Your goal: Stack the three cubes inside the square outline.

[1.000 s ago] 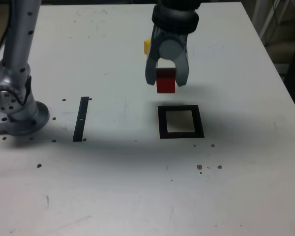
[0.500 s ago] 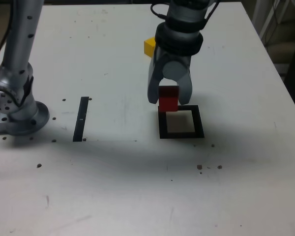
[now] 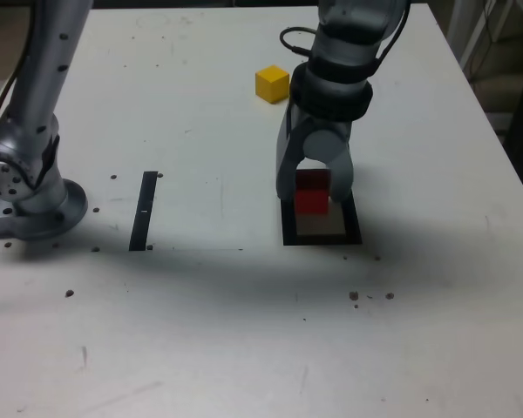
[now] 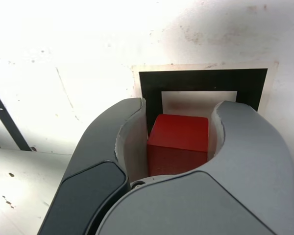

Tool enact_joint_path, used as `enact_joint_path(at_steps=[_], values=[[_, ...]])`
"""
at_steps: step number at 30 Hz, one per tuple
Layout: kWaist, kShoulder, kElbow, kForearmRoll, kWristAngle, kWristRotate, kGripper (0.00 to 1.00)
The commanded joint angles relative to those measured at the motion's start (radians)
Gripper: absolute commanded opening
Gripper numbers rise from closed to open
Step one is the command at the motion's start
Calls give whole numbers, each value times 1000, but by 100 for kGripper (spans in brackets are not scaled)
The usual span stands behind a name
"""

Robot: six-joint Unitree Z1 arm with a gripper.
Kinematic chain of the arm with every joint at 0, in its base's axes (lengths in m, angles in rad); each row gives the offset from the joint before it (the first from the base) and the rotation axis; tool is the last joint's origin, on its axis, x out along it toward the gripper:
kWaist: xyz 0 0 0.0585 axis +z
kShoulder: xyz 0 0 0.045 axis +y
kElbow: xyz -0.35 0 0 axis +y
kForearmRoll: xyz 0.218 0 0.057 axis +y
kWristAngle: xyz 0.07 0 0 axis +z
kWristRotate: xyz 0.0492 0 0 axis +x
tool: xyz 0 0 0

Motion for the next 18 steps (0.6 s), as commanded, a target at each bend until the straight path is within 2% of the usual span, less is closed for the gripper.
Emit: enact_joint_path(at_steps=[1, 8, 10, 12, 16, 18], values=[[-5, 12, 1, -6, -3, -2, 25], [-11, 33, 0, -21, -14, -2, 25], [-11, 36, 2, -27, -15, -2, 29], [-11, 37, 6, -34, -15, -2, 44], [-11, 37, 16, -49, -14, -1, 88], [-11, 37, 20, -54, -13, 0, 97]])
